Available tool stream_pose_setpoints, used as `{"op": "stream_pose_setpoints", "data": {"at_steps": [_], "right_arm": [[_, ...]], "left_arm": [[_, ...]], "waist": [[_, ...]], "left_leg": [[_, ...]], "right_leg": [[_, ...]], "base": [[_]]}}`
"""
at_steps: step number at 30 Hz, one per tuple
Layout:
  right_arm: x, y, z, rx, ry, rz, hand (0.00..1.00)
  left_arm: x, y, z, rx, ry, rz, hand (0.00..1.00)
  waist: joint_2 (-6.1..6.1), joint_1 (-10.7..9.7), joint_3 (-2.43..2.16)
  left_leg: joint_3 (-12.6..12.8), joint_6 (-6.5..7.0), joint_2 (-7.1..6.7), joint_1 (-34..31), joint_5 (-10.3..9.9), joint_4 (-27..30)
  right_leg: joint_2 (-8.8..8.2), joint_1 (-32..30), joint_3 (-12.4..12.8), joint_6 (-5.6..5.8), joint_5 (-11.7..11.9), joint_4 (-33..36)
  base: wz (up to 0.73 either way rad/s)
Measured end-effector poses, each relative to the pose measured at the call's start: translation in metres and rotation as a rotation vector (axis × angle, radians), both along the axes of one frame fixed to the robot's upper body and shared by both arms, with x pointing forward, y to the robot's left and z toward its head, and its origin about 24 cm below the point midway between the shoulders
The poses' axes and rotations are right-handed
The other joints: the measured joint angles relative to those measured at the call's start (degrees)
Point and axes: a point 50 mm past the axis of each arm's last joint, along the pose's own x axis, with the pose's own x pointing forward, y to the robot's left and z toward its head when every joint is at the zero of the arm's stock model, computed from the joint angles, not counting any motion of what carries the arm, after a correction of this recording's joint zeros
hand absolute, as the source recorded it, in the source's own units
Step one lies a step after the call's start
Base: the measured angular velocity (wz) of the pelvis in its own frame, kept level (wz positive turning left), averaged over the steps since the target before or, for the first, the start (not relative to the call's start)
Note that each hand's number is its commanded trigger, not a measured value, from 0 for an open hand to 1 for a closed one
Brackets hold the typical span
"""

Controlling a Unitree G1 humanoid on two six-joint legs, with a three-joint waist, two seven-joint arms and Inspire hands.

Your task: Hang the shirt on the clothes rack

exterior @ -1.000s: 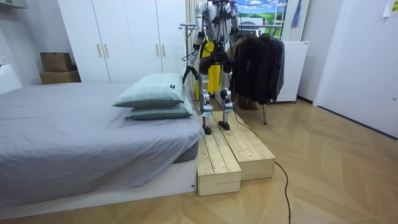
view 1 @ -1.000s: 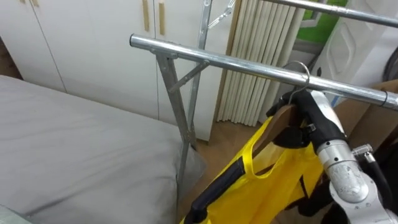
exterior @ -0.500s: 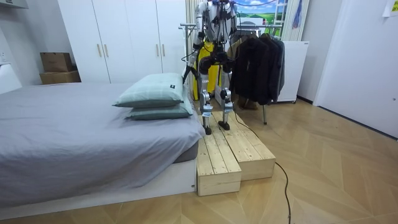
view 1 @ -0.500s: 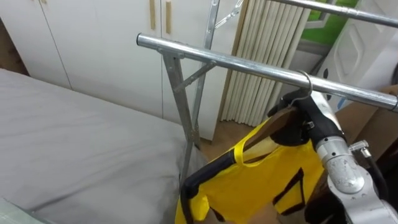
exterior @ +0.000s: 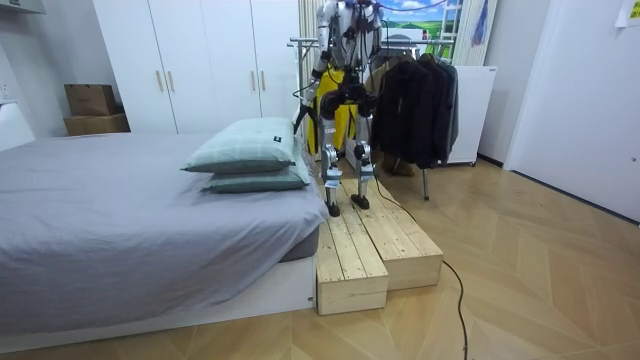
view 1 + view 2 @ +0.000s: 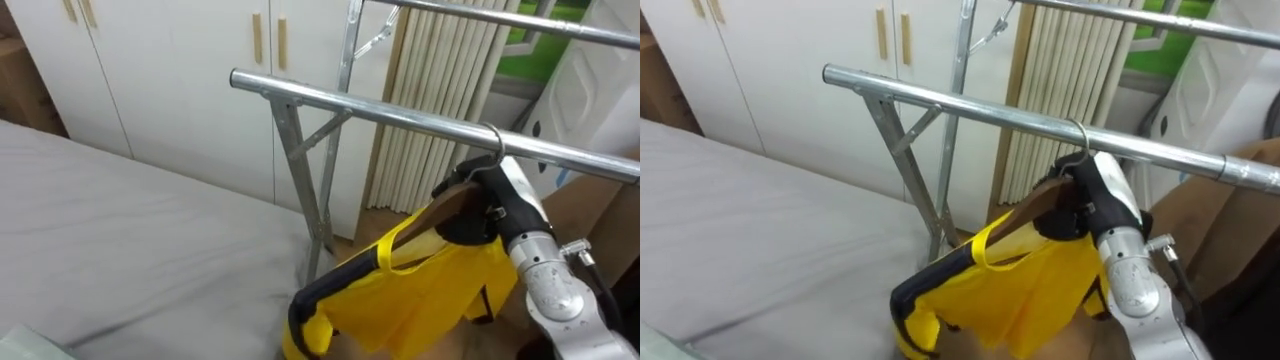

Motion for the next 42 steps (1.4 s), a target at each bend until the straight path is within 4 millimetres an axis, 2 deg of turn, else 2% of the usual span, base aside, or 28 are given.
{"op": "stream_pose_setpoints", "data": {"at_steps": [13,14,15,17,42], "right_arm": [[-0.004,-0.002,-0.007,-0.001,0.035,-0.012,1.00],[-0.004,-0.002,-0.007,-0.003,0.034,-0.013,0.93],[-0.004,-0.002,-0.007,-0.009,0.035,-0.012,0.55],[-0.005,-0.002,-0.007,-0.010,0.036,-0.012,0.00],[-0.009,-0.005,-0.014,-0.002,0.066,-0.036,0.00]], "left_arm": [[0.000,0.000,0.000,-0.010,-0.004,0.019,0.00],[0.000,0.000,0.000,-0.014,-0.006,0.027,0.00],[0.000,0.000,0.000,-0.016,-0.007,0.033,0.00],[0.000,0.000,0.000,-0.016,-0.007,0.032,0.00],[0.000,0.001,0.000,-0.015,-0.008,0.031,0.00]], "waist": [[0.06,-0.7,0.03],[0.06,-0.8,0.03],[0.06,-0.9,0.03],[0.06,-1.0,0.03],[0.00,-1.1,-0.02]], "left_leg": [[-0.4,0.01,-0.06,0.0,0.0,-0.3],[-0.4,0.01,-0.06,0.0,0.0,-0.3],[-0.5,0.01,-0.06,0.1,0.0,-0.3],[-0.5,0.01,-0.06,0.1,0.0,-0.4],[-0.3,0.01,-0.09,0.1,0.0,-0.5]], "right_leg": [[0.10,-0.1,0.2,-0.06,0.0,0.1],[0.10,-0.1,0.2,-0.06,0.0,0.1],[0.10,-0.1,0.2,-0.06,0.0,0.1],[0.12,-0.1,0.2,-0.07,0.0,0.1],[0.16,-0.3,0.4,-0.03,0.0,0.0]], "base": [[0.00],[0.00],[0.00],[0.00],[0.00]]}}
